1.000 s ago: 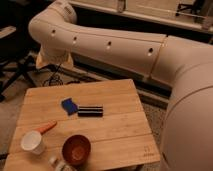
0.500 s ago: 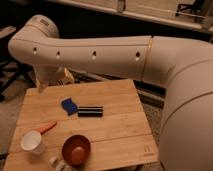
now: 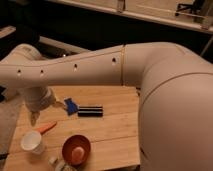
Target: Stand the bottle upright
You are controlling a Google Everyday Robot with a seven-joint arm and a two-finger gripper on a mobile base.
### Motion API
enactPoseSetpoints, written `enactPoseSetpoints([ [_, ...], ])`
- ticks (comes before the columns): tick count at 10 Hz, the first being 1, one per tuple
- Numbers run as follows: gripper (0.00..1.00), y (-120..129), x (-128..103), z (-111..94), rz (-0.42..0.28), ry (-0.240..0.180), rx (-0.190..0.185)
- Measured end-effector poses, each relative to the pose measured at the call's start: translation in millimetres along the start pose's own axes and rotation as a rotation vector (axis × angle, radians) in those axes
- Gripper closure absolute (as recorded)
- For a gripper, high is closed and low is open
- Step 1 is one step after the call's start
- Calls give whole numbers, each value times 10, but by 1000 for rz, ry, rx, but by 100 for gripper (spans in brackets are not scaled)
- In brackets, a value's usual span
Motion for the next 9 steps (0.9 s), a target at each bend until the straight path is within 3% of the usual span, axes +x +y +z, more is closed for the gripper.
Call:
enactPoseSetpoints([
  [2,20,-118,-91,288,-40,-66,31],
  [3,20,-96,-110,421,-40,-93,30],
  [6,20,42,-148,764,-38,-167,-16],
  [9,20,-115,-178,1028,-75,-243,-20],
])
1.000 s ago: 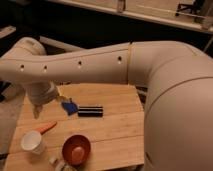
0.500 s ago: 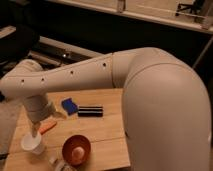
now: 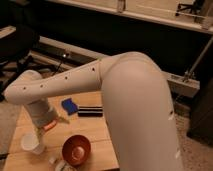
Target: Stand the bottle upright
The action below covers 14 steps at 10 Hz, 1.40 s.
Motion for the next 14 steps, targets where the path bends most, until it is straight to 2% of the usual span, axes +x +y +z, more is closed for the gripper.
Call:
enactPoseSetpoints([
  [4,20,-101,-8,267,-54,-68,-4],
  [9,20,-288,-88,565,-111,-119,33],
  [14,20,-289,-87,559,-112,-118,33],
])
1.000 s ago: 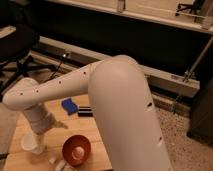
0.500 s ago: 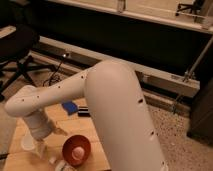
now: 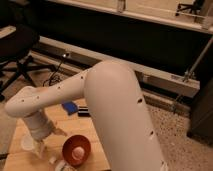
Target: Stand the bottle upright
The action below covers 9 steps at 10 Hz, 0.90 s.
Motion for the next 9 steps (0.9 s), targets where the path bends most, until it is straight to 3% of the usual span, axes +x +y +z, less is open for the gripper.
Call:
enactPoseSetpoints([
  [2,20,-49,26,-45,-30,7,-7],
  [4,20,-273,75,-34,-103,8,-3],
  [6,20,-579,126,67,-184,1,9],
  [9,20,-705,83,311,-205,-30,-2],
])
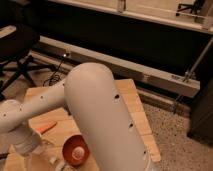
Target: Stand the bottle upright
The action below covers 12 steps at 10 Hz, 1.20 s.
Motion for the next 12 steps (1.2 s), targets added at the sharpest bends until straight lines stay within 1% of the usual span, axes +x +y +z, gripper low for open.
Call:
enactPoseSetpoints([
  [2,20,0,-84,177,27,-10,3],
  [3,20,17,-137,264,45,-7,6],
  [4,20,33,-156,307,51,1,4],
  [5,20,56,-161,344,52,20,-4],
  [6,20,67,-134,365,41,50,-17],
  [8,20,60,-94,404,20,90,-35],
  [10,20,64,-88,444,13,105,-46],
  [12,20,103,-112,499,25,101,-52],
])
